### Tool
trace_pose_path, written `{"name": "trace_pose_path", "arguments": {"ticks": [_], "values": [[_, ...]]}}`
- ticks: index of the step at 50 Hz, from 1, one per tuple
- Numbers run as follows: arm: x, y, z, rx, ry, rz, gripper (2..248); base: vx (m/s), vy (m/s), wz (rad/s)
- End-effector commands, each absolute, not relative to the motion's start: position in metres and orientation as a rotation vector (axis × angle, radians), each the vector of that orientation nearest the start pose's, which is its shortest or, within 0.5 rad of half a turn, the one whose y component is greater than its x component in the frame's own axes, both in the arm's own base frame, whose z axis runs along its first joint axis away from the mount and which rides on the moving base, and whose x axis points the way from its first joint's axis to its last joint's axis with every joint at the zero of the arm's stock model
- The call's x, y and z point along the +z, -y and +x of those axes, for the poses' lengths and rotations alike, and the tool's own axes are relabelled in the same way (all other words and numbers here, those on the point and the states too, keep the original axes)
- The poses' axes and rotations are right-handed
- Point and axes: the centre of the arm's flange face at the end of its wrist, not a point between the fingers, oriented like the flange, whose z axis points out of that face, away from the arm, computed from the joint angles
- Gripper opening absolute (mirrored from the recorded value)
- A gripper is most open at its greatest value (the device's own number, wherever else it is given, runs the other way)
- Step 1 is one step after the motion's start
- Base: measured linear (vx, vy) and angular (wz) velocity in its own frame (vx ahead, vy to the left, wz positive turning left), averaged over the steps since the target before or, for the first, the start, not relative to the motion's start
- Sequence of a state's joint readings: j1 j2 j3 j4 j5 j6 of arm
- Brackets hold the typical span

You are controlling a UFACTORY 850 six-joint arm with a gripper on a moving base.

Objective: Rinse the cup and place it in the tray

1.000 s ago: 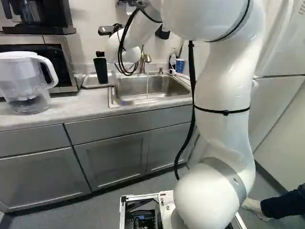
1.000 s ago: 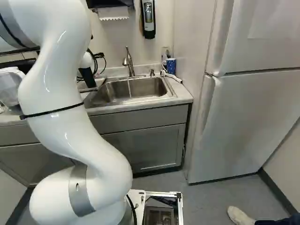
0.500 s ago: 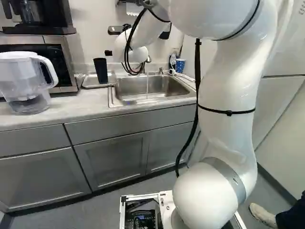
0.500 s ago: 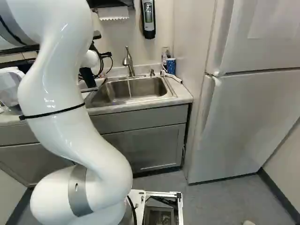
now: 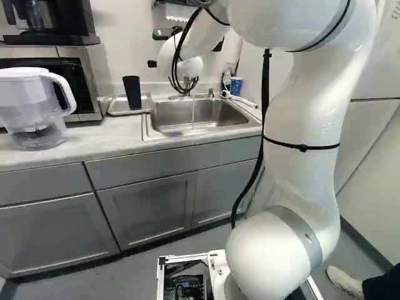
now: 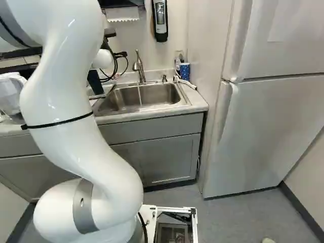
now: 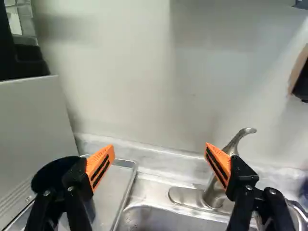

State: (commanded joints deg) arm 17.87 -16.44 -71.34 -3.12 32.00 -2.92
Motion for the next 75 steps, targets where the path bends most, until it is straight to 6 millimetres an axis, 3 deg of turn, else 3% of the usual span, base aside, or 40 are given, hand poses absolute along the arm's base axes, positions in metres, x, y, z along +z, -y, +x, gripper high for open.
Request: {"name": "trace_pose_path", "arguments": {"ticks": [34, 53, 65, 75], "values": [[0.648, -0.146, 0.628, -2.151, 0.328, -2.097, 247, 0.0, 0.0, 0.0], [0.664, -0.148, 0.663, -2.196, 0.309, -2.057, 247, 0.0, 0.0, 0.0], [0.675, -0.149, 0.666, -2.195, 0.309, -2.06, 247, 0.0, 0.0, 0.0], [0.672, -0.149, 0.669, -2.171, 0.312, -2.087, 247, 0.0, 0.0, 0.0]]}}
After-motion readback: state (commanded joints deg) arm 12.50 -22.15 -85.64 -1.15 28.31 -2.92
